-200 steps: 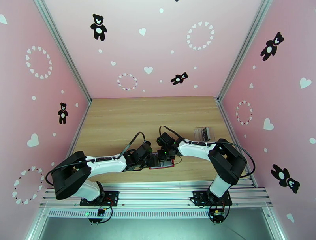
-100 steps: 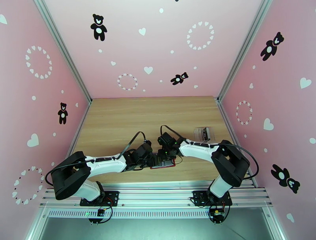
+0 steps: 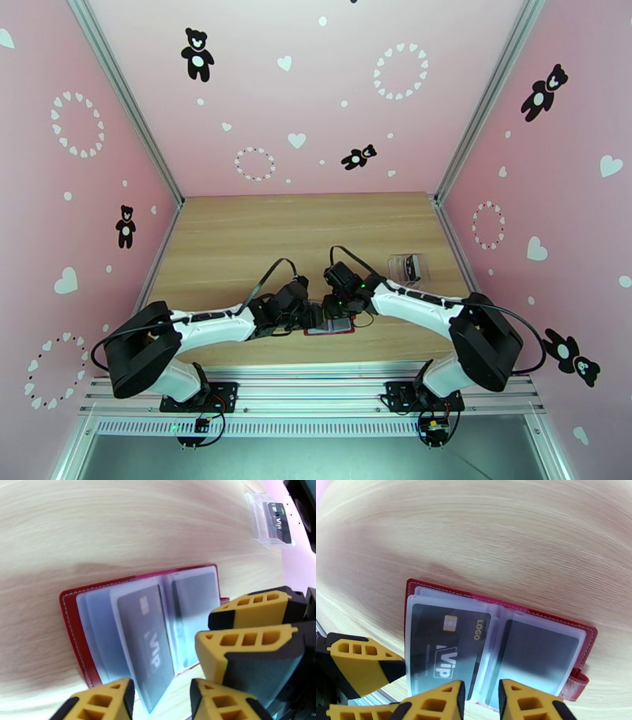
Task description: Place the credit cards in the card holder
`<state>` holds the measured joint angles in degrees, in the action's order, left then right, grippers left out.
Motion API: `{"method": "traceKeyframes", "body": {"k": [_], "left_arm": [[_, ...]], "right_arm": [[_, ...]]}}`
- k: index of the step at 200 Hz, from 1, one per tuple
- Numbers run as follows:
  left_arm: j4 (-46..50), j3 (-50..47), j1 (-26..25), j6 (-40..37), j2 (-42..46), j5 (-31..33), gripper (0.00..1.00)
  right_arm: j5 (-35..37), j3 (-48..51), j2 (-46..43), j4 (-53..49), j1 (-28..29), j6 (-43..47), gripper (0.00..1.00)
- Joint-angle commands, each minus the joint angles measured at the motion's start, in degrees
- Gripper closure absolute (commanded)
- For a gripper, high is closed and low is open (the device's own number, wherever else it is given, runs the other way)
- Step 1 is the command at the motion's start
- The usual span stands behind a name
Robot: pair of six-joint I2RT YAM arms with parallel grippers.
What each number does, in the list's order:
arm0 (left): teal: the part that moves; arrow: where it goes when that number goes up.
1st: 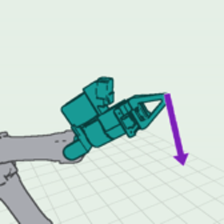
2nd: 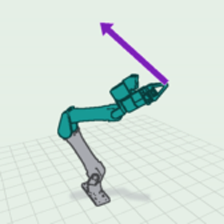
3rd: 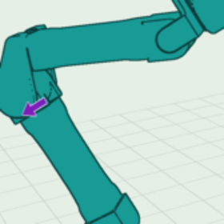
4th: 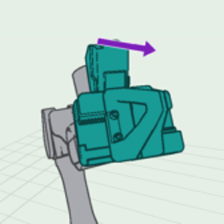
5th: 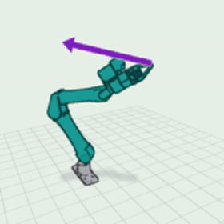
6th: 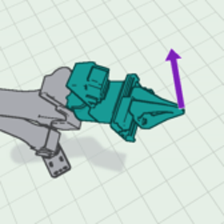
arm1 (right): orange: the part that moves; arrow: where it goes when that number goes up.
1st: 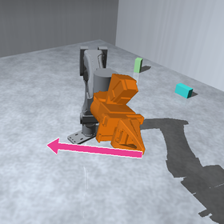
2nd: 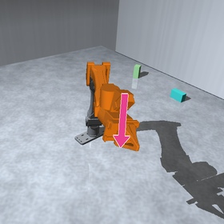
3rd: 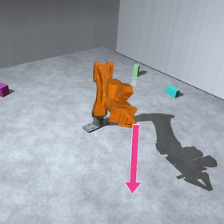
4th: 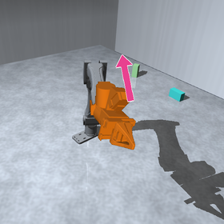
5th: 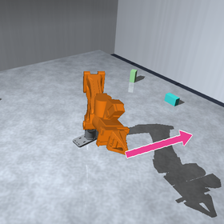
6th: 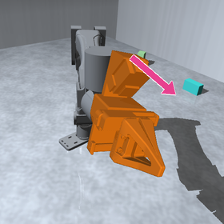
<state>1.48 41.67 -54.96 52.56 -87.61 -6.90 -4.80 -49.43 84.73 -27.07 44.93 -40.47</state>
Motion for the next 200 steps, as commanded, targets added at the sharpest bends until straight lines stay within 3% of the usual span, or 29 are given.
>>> {"method": "traceKeyframes", "body": {"k": [1, 55, 142, 200], "left_arm": [[-1.9, 2.9, -0.5, -1.3, -2.3, -2.0, 0.57], [-2.1, 10.6, -1.1, -2.3, -8.1, -5.1, 0.57], [-1.1, 22.6, -6.2, -2.8, -20.4, -7.9, 0.58], [2.8, 20.0, -6.3, -4.8, -14.0, -2.7, 0.58]], "right_arm": [[1.9, 1.8, -4.4, -3.4, -2.1, 1.0, 0.69], [3.6, 6.1, -12.3, -7.1, -8.8, 2.5, 0.68], [6.2, 11.1, -23.1, -11.8, -17.9, 4.2, 0.66], [4.4, 11.1, -24.1, -11.7, -20.0, 5.5, 0.63]]}}
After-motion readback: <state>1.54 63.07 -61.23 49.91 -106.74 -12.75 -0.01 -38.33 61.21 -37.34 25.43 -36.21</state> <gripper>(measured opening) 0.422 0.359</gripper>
